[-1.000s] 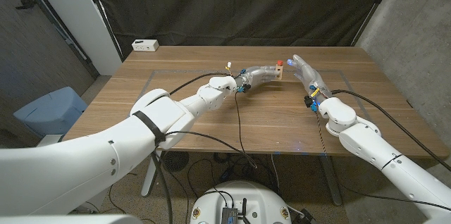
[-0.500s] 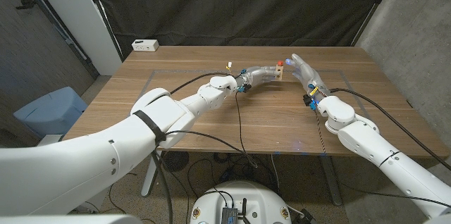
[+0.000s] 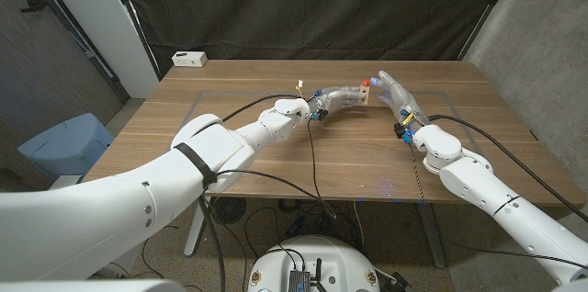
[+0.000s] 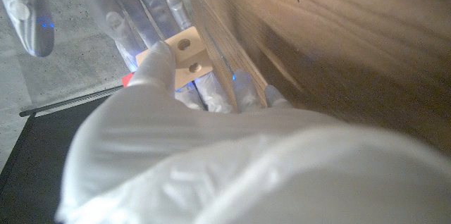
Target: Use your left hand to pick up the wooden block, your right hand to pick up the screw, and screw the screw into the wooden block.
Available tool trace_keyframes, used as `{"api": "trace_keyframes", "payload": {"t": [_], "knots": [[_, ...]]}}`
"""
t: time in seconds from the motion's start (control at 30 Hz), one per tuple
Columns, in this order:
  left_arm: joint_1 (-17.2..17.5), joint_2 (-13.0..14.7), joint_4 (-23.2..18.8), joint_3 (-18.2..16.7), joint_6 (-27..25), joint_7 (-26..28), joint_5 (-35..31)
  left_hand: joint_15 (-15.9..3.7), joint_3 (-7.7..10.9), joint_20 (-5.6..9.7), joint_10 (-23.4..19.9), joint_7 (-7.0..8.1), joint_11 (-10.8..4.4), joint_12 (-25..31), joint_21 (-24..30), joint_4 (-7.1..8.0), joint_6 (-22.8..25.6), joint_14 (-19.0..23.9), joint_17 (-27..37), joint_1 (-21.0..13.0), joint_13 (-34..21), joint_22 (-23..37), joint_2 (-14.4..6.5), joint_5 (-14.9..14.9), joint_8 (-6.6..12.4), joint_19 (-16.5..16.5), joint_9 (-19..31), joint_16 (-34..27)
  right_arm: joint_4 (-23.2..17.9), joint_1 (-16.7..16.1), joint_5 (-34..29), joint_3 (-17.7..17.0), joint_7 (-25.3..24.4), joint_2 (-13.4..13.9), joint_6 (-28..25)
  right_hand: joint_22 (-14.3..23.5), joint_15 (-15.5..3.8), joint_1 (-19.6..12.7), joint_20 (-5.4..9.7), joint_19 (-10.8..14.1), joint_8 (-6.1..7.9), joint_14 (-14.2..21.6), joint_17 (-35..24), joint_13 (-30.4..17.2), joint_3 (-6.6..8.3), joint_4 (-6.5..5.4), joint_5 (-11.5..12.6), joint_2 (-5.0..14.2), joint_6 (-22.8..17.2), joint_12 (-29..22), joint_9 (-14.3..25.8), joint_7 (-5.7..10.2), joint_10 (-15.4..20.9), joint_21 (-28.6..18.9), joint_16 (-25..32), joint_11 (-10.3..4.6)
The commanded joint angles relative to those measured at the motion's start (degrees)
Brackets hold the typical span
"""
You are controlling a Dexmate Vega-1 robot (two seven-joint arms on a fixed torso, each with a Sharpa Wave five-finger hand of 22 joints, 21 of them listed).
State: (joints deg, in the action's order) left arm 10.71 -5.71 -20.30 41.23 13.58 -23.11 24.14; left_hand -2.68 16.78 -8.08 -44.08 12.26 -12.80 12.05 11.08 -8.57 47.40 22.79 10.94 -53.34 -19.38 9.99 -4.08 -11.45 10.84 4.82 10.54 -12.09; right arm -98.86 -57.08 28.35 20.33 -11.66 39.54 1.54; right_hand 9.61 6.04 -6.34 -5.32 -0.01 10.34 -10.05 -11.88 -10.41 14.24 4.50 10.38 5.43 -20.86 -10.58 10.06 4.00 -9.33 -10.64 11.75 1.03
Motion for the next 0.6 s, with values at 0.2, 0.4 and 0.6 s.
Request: {"api": "trace_keyframes", "payload": {"t": [0.2, 0.4, 0.6], "knots": [[0.24, -0.14, -0.06, 0.08, 0.98, -0.51, -0.01, -3.38, 0.50, 0.03, -0.01, -0.23, 0.20, 0.37, 0.31, -0.12, 0.61, -0.11, 0.17, 0.23, -0.03, 0.28, -0.19, -0.31, 0.45, -0.27, 0.29, -0.13, 0.05, 0.05, -0.33, 0.43, 0.43, 0.17, 0.90, 0.18, 0.33, 0.15, -0.28, -0.37, 0.11, -4.59, -0.10, -0.07, 0.20, -0.40, 0.19, -0.02, -0.46, -0.14, 0.12, -0.01, -1.45, -0.09, -0.12, 0.03], [0.52, -0.11, -0.11, -0.07, 1.61, -1.14, 0.07, -3.36, 0.49, -0.01, 0.03, -0.23, 0.20, 0.36, 0.31, -0.10, 0.65, -0.10, 0.17, 0.26, -0.03, 0.28, -0.19, -0.31, 0.47, -0.28, 0.29, -0.14, -0.79, -0.54, -0.38, 0.18, 0.00, 0.43, 0.78, 0.18, 0.32, 0.09, -0.32, -0.42, 0.14, -4.56, -0.06, -0.07, 0.28, -0.36, 0.23, 0.03, -0.52, -0.18, 0.12, 0.02, -1.43, -0.09, -0.12, 0.03], [0.87, 0.19, -0.20, -0.31, 2.61, -2.09, 0.14, -3.32, 0.49, -0.01, 0.03, -0.29, 0.20, 0.36, 0.30, -0.09, 0.64, -0.10, 0.17, 0.29, -0.03, 0.28, -0.18, -0.31, 0.46, -0.30, 0.29, -0.13, -1.43, -0.89, -0.52, 0.21, -0.44, 0.43, 0.49, 0.18, 0.29, 0.06, -0.28, -0.38, 0.16, -4.55, -0.04, -0.07, 0.35, -0.35, 0.26, 0.09, -0.55, -0.21, 0.12, 0.01, -1.41, -0.12, -0.12, 0.03]]}}
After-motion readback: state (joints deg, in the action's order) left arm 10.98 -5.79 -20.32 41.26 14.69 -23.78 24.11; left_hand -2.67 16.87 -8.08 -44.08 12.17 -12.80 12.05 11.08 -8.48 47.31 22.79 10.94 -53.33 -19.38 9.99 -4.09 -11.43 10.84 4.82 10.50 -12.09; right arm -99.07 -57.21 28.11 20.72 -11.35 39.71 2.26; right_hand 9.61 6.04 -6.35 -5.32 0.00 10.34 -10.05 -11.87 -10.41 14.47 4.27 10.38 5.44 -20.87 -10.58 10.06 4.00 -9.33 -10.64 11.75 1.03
